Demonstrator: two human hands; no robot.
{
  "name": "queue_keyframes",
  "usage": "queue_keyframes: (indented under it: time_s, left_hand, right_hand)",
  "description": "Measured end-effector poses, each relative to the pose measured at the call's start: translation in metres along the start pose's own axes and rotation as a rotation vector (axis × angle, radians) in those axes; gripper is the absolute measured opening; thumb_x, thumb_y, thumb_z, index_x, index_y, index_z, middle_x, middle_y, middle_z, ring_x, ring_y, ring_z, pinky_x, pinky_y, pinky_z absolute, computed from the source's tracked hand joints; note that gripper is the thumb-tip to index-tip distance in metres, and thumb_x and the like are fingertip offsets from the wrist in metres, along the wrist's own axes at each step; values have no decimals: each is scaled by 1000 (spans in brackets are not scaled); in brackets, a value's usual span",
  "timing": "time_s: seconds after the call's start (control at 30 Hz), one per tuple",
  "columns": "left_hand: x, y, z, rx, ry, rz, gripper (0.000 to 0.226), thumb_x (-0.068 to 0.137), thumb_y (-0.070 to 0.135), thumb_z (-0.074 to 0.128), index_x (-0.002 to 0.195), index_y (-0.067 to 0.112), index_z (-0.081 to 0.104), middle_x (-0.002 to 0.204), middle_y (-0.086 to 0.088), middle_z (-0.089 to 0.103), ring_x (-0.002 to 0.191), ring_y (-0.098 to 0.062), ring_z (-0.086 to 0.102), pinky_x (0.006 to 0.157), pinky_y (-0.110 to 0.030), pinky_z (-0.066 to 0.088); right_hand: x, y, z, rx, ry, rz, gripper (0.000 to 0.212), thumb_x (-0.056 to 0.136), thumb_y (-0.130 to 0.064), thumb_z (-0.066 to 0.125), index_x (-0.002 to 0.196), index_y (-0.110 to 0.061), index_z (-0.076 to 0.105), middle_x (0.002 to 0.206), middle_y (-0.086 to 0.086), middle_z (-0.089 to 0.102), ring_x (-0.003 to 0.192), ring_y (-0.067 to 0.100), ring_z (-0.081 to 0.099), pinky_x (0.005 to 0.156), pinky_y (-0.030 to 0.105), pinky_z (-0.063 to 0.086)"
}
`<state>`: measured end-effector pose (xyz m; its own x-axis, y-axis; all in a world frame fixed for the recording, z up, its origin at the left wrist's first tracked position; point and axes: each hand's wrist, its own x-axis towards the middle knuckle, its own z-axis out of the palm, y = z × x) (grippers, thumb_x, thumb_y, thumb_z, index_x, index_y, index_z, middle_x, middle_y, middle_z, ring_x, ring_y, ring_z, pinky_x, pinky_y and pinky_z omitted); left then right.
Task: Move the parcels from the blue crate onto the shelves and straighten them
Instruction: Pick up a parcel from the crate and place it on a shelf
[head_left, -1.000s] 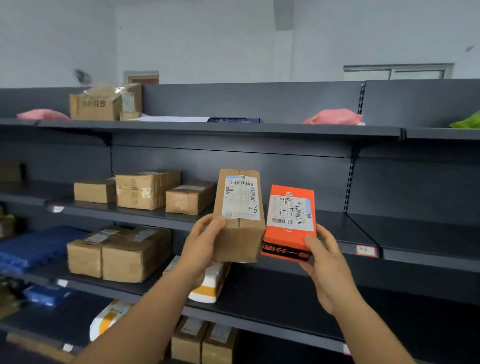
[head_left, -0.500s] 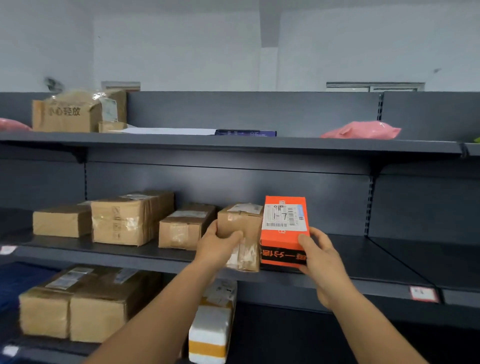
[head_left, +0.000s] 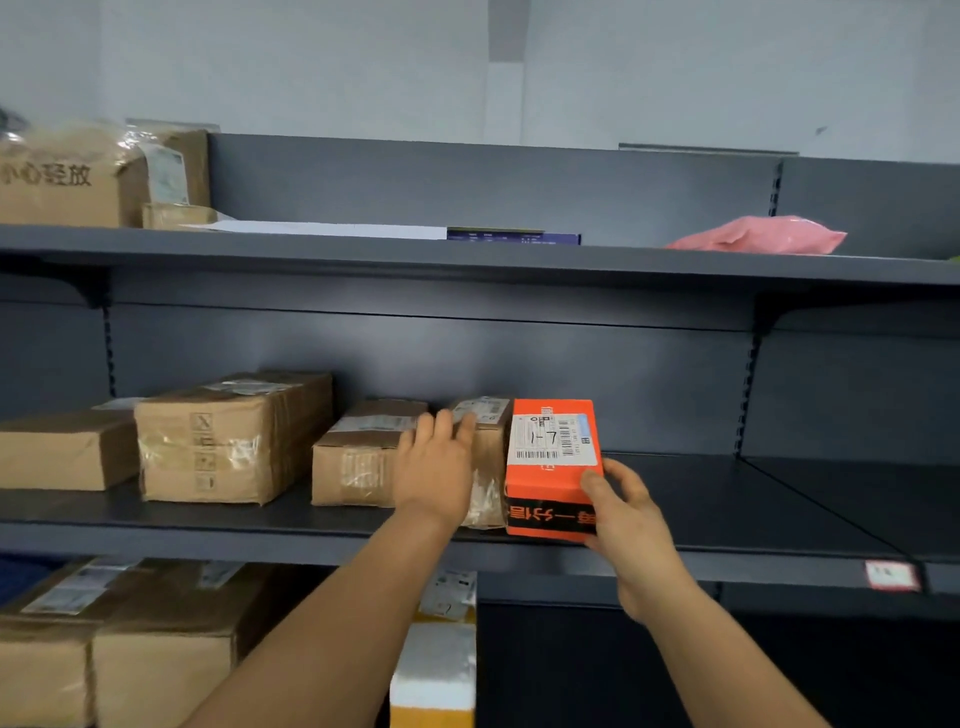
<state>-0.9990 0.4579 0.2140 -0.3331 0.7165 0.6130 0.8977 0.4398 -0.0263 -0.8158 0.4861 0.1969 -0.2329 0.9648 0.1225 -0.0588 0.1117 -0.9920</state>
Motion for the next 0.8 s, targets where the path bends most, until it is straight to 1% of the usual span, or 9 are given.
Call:
queue_keyframes:
  time_s: [0.07, 0.13, 0.2, 0.27, 0.33, 0.4, 0.5, 0.63, 0.8]
  left_hand:
    - [9, 1, 1, 4, -60, 24, 74, 90, 9, 52, 152, 18, 13, 149, -9, 32, 137, -28, 28, 115, -40, 23]
    - [15, 1, 3, -84, -155, 45, 82, 90, 8, 53, 154, 18, 3, 157, -8, 21, 145, -27, 18, 119, -42, 14]
    - [15, 4, 4, -212, -230, 61, 74, 97, 17, 44, 154, 18, -4, 161, -6, 8, 149, -24, 5, 120, -44, 7]
    - [7, 11, 0, -347, -233, 68, 63, 102, 26, 34, 154, 15, 1, 162, -5, 5, 149, -21, 3, 119, -43, 9]
    - [-9, 19, -3, -559, -202, 48, 55, 103, 34, 29, 153, 15, 15, 160, -4, 16, 147, -19, 15, 118, -39, 18]
    - [-31, 27, -7, -821, -211, 47, 52, 102, 43, 30, 149, 20, 31, 151, 2, 37, 139, -16, 34, 114, -37, 29]
    - [-67, 41, -13, -1065, -237, 161, 44, 96, 40, 52, 139, 32, 43, 131, 18, 55, 118, -2, 53, 102, -33, 45]
    - [-102, 60, -16, -1150, -91, 85, 57, 86, 19, 69, 134, 37, 46, 123, 16, 61, 111, 0, 57, 97, -30, 50]
    - [-152, 84, -15, -1139, -37, -44, 61, 83, 21, 71, 135, 40, 46, 120, 14, 60, 111, -1, 56, 95, -24, 48]
  right_hand:
    - [-3, 3, 2, 6, 11, 6, 38, 97, -37, 53, 135, -34, 45, 119, -3, 61, 106, 16, 60, 100, 44, 46]
    - [-5, 6, 1, 10, 30, 20, 38, 97, -38, 53, 134, -35, 46, 122, -3, 60, 109, 17, 58, 99, 41, 45]
    - [-6, 9, -2, 23, 49, 26, 38, 97, -39, 53, 134, -35, 46, 124, -3, 60, 111, 18, 58, 102, 44, 44]
    - [-8, 12, -6, 51, 66, 24, 38, 97, -38, 53, 134, -34, 47, 120, -4, 62, 109, 17, 59, 103, 46, 45]
    - [-12, 13, -11, 75, 78, 18, 35, 98, -36, 53, 133, -33, 47, 112, -7, 63, 106, 16, 61, 102, 46, 46]
    - [-19, 13, -16, 100, 78, 4, 34, 98, -35, 52, 132, -32, 48, 106, -9, 64, 103, 15, 62, 101, 46, 47]
    - [-31, 16, -24, 107, 53, -29, 34, 98, -36, 52, 132, -33, 49, 104, -9, 66, 101, 13, 63, 99, 45, 48]
    - [-56, 22, -42, 41, 18, -101, 31, 98, -38, 51, 128, -38, 50, 106, -11, 64, 102, 8, 60, 97, 40, 49]
    - [-87, 44, -76, -64, -47, -110, 32, 96, -44, 51, 128, -44, 48, 110, -13, 65, 103, 4, 59, 87, 29, 45]
